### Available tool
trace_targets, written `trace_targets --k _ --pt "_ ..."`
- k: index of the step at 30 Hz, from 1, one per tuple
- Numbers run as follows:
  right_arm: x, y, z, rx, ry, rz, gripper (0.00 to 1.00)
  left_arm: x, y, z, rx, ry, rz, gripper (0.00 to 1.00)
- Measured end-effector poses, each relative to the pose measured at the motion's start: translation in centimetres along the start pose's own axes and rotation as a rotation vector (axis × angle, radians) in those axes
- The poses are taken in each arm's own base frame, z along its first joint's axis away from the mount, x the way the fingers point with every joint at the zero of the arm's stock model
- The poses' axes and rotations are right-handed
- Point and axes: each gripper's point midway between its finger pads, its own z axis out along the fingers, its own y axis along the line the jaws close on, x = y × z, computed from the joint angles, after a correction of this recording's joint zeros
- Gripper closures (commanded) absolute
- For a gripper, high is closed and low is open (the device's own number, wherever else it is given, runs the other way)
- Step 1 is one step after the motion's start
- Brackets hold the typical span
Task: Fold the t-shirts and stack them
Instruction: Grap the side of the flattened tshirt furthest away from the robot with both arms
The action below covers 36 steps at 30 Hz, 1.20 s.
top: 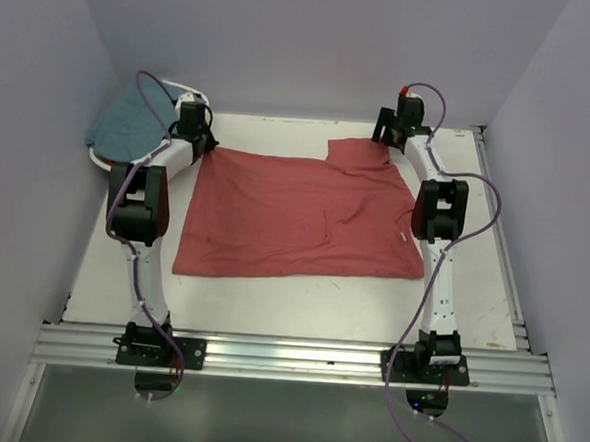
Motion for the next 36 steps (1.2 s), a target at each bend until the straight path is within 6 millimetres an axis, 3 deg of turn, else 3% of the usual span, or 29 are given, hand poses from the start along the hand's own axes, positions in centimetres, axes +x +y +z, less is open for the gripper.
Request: trace_targets --k 6,13,21,25,36 --pt "-0.1 -0.7 0.6 -0.005 -0.004 0.01 0.38 0.2 0.0 0.0 0.002 0.006 0.002 1.0" --pt "0.1 -0.4 1.0 -0.066 0.01 0.067 0.73 0.4 0.1 0.1 0.0 0.01 0.002 1.0" --pt "0.4 0.4 1.0 -0.142 0.033 0.116 0.85 1.5 0.7 0.2 -0.011 0.033 0.006 1.0" --pt "0.6 0.8 1.0 -0.162 0.044 0.131 1.0 1.8 0.8 0.2 -0.014 0.037 0.007 1.0" --pt "0.8 0.8 0.7 -0.166 0.02 0.156 1.0 2.3 0.5 0.2 0.015 0.047 0.006 1.0"
